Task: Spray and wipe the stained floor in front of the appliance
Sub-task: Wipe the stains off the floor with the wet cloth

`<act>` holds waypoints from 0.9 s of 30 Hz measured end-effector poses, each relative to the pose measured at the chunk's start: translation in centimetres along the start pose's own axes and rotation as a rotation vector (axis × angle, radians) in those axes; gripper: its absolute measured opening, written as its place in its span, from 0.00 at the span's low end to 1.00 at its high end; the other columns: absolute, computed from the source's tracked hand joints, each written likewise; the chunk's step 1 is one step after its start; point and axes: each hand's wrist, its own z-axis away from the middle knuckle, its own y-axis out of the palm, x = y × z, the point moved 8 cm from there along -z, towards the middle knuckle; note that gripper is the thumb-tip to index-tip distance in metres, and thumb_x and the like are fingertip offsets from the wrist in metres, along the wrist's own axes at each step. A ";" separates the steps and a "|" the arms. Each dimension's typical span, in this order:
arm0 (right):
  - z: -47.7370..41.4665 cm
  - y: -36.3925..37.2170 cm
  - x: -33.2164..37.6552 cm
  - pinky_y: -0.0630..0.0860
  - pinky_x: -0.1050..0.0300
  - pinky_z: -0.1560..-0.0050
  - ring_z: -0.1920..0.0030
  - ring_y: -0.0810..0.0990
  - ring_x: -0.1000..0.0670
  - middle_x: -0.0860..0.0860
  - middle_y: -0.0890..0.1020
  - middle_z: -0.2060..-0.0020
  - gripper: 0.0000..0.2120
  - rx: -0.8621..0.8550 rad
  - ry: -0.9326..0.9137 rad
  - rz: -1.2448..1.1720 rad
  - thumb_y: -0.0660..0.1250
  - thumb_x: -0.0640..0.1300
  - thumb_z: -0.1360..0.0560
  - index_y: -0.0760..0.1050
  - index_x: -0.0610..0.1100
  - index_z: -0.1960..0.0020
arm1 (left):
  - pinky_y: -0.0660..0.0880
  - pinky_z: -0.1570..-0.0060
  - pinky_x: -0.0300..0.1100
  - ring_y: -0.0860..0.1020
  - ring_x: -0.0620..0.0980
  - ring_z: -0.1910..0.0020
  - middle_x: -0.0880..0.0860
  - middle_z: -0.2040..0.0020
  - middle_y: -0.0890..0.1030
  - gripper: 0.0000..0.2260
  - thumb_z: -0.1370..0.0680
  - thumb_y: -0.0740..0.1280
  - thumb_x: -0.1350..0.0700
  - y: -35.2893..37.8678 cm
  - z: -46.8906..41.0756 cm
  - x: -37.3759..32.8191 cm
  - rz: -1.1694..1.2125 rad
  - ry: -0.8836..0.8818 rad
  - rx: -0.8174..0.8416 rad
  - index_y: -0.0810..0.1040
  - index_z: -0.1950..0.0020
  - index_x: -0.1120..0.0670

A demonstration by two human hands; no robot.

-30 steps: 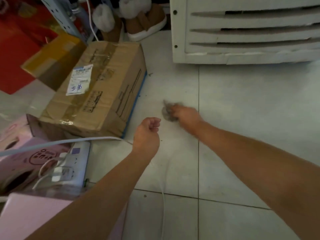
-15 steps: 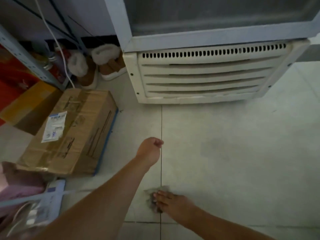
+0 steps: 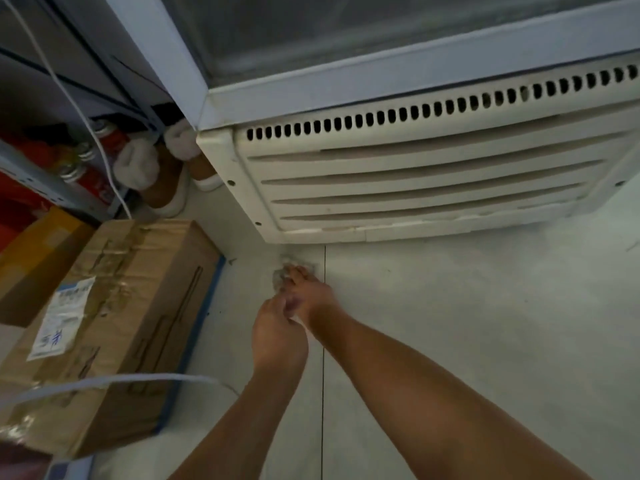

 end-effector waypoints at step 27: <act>36.4 -27.3 -47.4 0.63 0.56 0.33 0.27 0.64 0.46 0.48 0.62 0.25 0.21 -0.724 0.982 0.045 0.54 0.38 0.19 0.63 0.42 0.26 | 0.66 0.31 0.42 0.71 0.44 0.32 0.47 0.31 0.74 0.19 0.20 0.57 0.62 28.8 12.5 -24.4 -0.017 0.586 0.789 0.72 0.31 0.45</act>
